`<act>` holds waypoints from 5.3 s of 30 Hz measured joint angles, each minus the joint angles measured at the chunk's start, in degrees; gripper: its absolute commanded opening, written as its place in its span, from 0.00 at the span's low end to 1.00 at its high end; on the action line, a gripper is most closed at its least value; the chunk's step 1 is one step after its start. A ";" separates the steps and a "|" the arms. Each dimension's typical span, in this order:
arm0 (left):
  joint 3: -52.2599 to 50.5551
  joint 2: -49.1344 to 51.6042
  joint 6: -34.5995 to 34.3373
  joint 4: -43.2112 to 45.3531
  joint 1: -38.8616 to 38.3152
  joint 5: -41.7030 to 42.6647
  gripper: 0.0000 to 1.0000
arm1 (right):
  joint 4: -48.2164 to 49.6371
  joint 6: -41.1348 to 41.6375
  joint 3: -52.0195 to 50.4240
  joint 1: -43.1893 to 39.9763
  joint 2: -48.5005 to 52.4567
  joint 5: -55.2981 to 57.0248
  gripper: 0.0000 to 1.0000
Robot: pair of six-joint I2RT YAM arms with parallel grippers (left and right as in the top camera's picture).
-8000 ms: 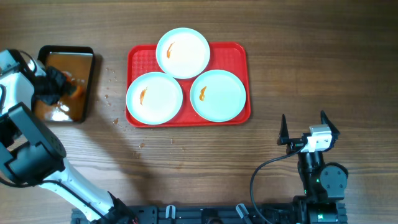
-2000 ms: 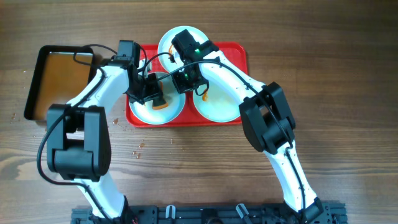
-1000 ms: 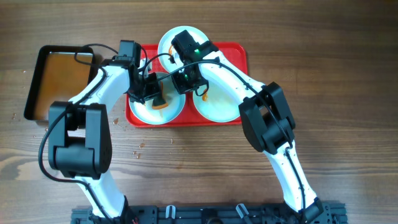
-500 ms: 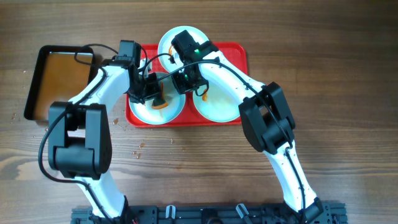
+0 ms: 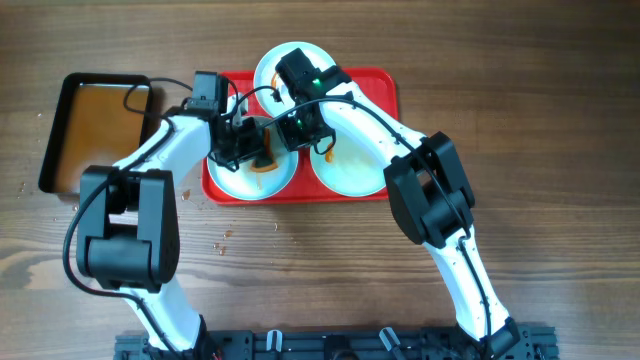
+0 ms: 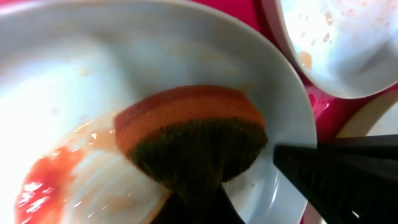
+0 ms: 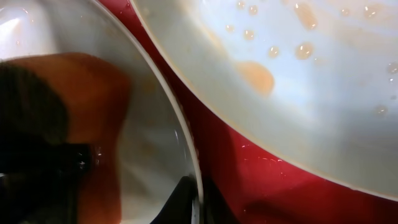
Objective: Clean dirty plates on tray and stack at the side
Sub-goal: 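Scrub the left plate with the sponge in the left gripper, then lift the top plate with the right gripper and move it right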
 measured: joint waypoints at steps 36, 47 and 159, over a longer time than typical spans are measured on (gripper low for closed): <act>-3.08 -8.83 4.70 0.48 -1.46 -12.00 0.04 | -0.68 0.00 0.00 0.35 0.00 -0.63 0.08; -1.95 -3.02 3.93 -5.11 -1.62 -13.00 0.04 | -0.68 0.00 0.00 0.35 0.00 -0.61 0.08; 2.47 -20.24 2.36 -7.58 6.84 -20.13 0.04 | 3.15 -24.13 0.98 13.07 -15.65 60.57 0.04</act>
